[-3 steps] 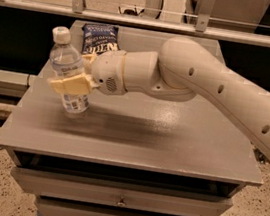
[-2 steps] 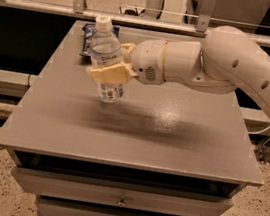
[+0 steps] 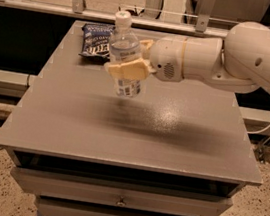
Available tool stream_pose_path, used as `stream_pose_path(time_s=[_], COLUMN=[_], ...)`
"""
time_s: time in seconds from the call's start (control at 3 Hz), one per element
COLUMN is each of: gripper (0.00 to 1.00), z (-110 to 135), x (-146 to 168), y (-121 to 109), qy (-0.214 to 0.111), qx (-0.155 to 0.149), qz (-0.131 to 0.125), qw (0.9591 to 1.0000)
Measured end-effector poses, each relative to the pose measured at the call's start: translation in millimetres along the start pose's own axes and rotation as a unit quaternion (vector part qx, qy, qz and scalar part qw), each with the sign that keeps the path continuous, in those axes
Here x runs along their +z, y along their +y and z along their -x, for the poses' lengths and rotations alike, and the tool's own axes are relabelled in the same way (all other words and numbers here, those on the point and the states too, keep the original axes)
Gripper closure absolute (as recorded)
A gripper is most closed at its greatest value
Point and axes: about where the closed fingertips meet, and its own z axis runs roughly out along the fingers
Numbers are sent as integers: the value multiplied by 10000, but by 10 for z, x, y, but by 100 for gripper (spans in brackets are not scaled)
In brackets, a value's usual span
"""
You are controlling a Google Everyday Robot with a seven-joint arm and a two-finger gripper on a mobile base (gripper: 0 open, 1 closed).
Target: Move blue plastic bottle near sponge
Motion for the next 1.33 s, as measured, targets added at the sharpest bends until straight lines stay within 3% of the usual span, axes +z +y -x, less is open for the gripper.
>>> stream_pose_path(time_s=[0.67,1.0,1.33], gripper=[100,100,100], z=[-91,-207,-404], x=[-1281,-1714,-1926], y=[-723,-1105,-1483], qy=[39,-251,-481], qx=[-149,-257,-352], qz=[-940,-1323,-1529], qw=[9954,9906,9864])
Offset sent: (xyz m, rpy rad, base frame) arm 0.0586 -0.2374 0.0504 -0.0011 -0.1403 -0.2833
